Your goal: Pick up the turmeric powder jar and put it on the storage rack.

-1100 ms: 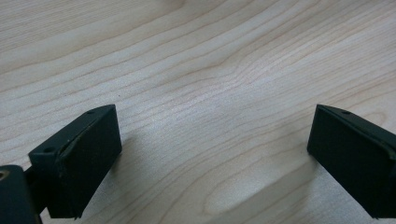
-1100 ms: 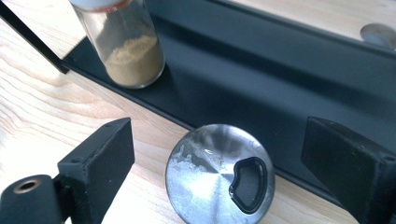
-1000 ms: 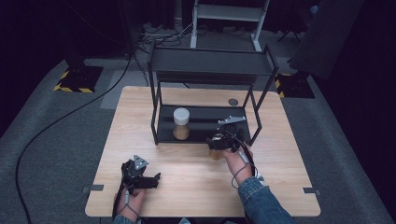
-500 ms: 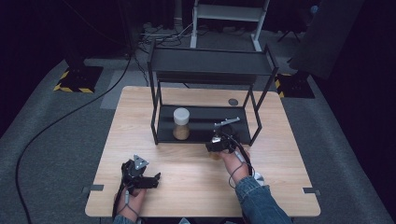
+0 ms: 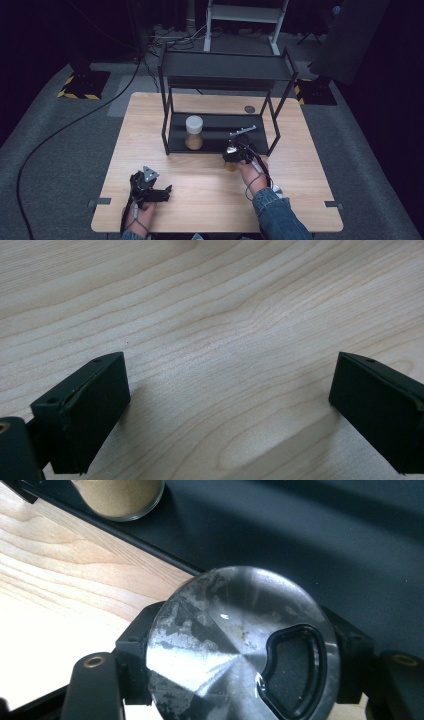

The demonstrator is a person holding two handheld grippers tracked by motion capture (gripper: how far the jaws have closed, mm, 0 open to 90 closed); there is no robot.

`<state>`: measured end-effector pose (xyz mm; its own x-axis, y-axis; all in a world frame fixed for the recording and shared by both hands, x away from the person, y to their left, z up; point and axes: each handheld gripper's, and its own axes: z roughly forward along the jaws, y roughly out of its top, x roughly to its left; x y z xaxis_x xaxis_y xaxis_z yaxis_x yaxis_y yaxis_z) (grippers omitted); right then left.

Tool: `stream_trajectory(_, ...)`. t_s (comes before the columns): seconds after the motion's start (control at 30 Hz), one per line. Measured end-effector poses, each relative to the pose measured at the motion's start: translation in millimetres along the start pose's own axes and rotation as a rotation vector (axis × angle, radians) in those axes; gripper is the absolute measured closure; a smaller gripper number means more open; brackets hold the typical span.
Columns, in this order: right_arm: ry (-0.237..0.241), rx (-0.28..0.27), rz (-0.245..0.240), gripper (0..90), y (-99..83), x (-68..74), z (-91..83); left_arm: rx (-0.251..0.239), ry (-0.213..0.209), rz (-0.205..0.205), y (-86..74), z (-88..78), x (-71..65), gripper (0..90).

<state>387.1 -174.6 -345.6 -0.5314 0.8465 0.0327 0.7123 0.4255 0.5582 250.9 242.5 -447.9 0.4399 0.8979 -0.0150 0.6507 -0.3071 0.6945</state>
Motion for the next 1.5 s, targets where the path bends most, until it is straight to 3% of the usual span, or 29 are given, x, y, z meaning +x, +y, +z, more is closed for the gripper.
stream_trajectory(0.5, -0.005, -0.011, -0.006, 32.2, 8.5, -1.8, -18.9, 0.000, 0.000, 0.000, 0.0, 0.0, 0.0, 2.8)
stream_trajectory(0.97, -0.009, -0.020, -0.035, 32.2, 35.1, 0.8, -38.3, 0.000, 0.000, -0.001, -0.2, -0.2, 0.0, 2.8)
stream_trajectory(1.3, -0.023, -0.025, -0.074, 32.2, 63.2, 10.3, -34.0, -0.002, -0.001, -0.002, -0.9, -0.4, 0.0, 2.8)
stream_trajectory(1.5, -0.023, -0.033, -0.069, 32.2, 76.6, 10.5, -24.8, -0.001, 0.000, -0.002, -0.8, -0.4, 0.0, 2.8)
